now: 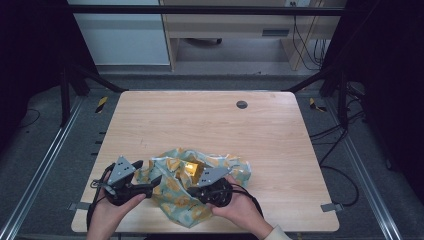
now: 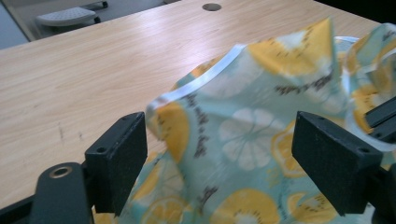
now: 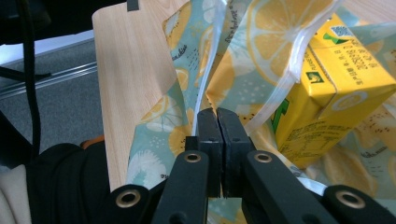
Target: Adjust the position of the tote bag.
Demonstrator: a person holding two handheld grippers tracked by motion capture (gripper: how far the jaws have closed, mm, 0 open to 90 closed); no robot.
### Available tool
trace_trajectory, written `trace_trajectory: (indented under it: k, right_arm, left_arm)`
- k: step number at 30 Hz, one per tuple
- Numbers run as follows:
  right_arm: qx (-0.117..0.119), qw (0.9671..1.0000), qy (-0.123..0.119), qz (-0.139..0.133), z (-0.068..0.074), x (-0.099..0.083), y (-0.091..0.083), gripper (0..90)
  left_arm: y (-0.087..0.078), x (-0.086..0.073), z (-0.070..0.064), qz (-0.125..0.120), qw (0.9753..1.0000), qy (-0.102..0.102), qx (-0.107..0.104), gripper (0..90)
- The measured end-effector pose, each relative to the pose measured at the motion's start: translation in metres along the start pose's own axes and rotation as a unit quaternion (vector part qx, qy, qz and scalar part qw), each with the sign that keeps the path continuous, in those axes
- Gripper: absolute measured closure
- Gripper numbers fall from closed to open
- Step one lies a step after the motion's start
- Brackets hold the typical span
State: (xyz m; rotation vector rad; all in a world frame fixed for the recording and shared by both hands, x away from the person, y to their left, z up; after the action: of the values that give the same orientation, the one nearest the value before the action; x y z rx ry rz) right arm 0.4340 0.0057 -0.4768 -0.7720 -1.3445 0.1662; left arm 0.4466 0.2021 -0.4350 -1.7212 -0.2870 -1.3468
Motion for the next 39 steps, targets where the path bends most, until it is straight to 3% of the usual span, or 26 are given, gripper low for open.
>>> trace_trajectory:
  k: [12,17,20,22,27,34,39]
  right_arm:
    - [0.005,1.0000,0.005,0.007,0.003,-0.007,0.007,87.9]
    - [0.008,0.9999,0.006,0.010,0.005,-0.008,0.009,87.3]
    - [0.011,0.9999,0.004,0.012,0.007,-0.009,0.011,87.2]
    - [0.013,0.9998,0.003,0.013,0.008,-0.010,0.011,87.2]
    - [0.011,0.9999,0.005,0.011,0.007,-0.009,0.010,87.1]
    - [0.009,0.9999,0.004,0.011,0.007,-0.009,0.010,85.3]
    - [0.000,0.9999,0.007,0.010,0.004,-0.010,0.006,77.0]
  left_arm:
    - [0.016,0.036,-0.032,0.017,0.9992,0.025,-0.028,16.6]
    - [0.028,0.042,-0.044,0.021,0.9981,0.040,-0.041,17.4]
    - [0.035,0.040,-0.049,0.025,0.9970,0.048,-0.056,24.2]
    - [0.039,0.036,-0.049,0.033,0.9967,0.050,-0.055,35.3]
    - [0.036,0.022,-0.050,0.039,0.9968,0.050,-0.050,49.8]
    - [0.031,0.011,-0.048,0.036,0.9964,0.057,-0.051,77.3]
    - [0.026,-0.003,-0.049,0.056,0.9942,0.058,-0.072,83.5]
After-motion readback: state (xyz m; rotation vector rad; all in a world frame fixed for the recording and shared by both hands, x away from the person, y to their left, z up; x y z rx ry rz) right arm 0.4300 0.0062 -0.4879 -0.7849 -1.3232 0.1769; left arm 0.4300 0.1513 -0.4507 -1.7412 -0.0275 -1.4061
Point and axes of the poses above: each handheld gripper's, and its own axes: y roughly forward along the jaws, x roughly out of its top, z roughly to its left, the point moved 6 cm from there along y, roughly forward along the jaws, and after that the axes turned 3 degrees about -x, right-handed, at the moved point
